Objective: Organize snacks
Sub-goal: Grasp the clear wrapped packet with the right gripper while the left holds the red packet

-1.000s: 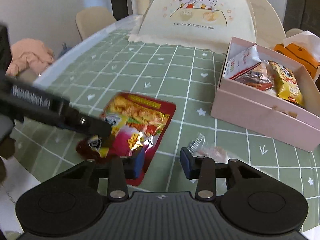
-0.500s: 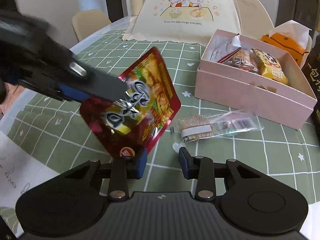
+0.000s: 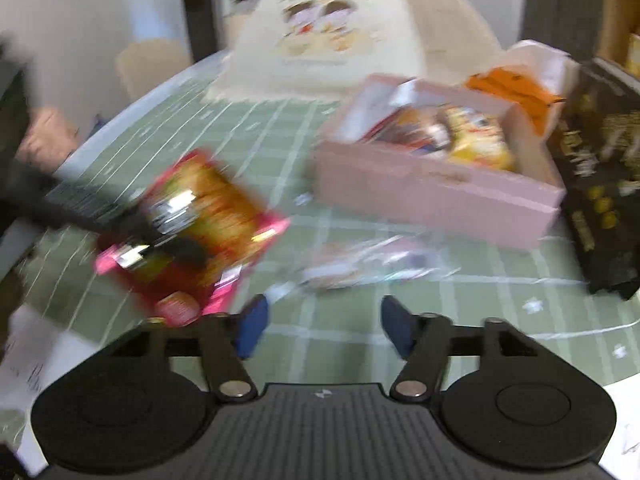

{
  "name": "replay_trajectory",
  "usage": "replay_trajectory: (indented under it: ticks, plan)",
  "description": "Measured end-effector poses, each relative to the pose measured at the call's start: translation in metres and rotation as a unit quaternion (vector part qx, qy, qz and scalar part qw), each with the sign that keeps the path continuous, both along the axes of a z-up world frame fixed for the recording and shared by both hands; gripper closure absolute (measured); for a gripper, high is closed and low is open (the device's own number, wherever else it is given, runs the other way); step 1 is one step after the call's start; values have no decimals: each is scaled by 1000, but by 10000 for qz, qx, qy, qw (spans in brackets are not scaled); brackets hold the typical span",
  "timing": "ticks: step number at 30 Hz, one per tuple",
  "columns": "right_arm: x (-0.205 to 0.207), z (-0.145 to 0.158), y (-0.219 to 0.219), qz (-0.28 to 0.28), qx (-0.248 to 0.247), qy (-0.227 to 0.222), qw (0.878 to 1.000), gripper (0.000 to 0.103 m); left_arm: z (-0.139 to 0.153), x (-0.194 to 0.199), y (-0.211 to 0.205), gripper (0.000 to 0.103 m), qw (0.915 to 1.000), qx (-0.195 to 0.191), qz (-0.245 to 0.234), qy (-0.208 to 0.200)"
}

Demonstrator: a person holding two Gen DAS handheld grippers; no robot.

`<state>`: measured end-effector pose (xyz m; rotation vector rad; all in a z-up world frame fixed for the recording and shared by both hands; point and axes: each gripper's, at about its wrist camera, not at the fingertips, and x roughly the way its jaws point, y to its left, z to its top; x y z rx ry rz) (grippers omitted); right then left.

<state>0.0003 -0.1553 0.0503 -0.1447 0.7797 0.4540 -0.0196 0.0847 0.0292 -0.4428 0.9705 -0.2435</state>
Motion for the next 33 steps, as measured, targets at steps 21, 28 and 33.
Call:
replay_trajectory:
  ticks: [21, 28, 33]
  plan:
    - [-11, -13, 22, 452, 88, 432, 9980, 56, 8, -14, 26, 71, 9983, 328, 488, -64]
    - [22, -5, 27, -487, 289, 418, 9975, 39, 11, -16, 25, 71, 9965, 587, 588, 25]
    - [40, -11, 63, -425, -294, -89, 9986, 39, 18, -20, 18, 71, 9952, 815, 528, 102]
